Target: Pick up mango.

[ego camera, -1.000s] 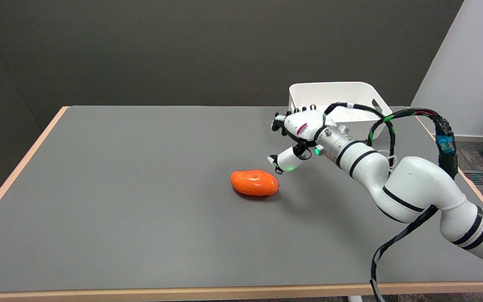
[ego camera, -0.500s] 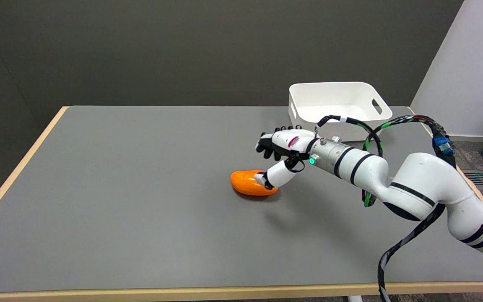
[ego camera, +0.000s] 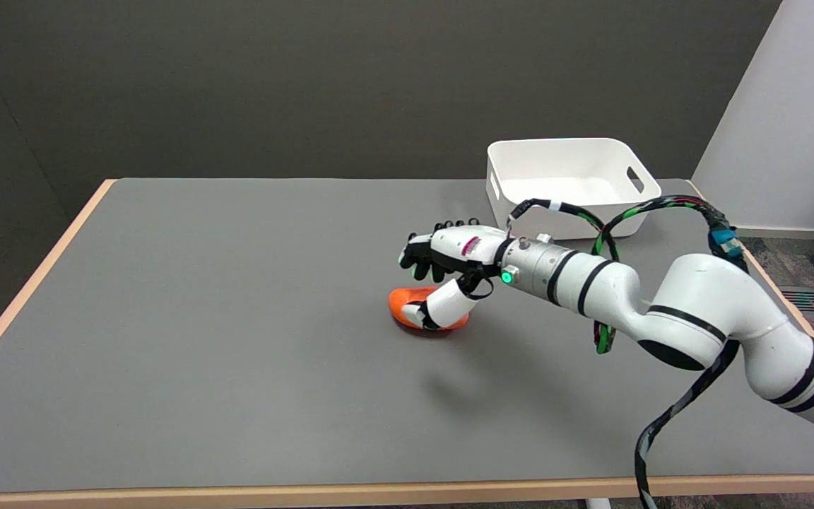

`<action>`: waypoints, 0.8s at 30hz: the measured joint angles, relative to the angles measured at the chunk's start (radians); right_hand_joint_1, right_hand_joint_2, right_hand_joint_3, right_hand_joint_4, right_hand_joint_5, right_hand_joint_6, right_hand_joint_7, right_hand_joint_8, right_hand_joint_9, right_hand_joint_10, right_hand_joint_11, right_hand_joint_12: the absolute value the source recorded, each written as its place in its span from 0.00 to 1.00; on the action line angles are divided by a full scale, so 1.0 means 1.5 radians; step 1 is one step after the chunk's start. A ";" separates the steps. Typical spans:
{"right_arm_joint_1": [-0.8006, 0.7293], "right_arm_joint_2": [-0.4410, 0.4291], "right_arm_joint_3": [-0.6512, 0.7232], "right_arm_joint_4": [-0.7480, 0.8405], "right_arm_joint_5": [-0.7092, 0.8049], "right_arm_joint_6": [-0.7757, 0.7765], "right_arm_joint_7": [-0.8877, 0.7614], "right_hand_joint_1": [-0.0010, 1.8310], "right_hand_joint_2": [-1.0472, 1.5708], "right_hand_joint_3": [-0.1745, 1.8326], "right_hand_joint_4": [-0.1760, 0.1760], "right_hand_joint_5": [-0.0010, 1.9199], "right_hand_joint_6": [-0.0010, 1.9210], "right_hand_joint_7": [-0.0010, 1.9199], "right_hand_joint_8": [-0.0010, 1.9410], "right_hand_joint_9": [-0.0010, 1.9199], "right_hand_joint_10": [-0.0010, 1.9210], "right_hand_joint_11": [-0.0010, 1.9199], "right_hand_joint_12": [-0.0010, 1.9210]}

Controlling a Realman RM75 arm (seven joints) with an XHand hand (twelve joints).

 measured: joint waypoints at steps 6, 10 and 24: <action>0.022 -0.018 -0.024 0.003 -0.027 0.016 -0.003 0.33 0.63 0.53 0.27 0.15 0.30 0.27 0.33 0.25 0.59 0.15 0.79; 0.036 -0.036 -0.039 0.007 -0.057 0.030 -0.005 0.32 0.63 0.53 0.32 0.15 0.29 0.26 0.30 0.23 0.57 0.13 0.76; 0.064 -0.069 -0.075 0.033 -0.106 0.074 -0.008 0.24 0.61 0.49 0.26 0.08 0.21 0.11 0.18 0.07 0.42 0.06 0.69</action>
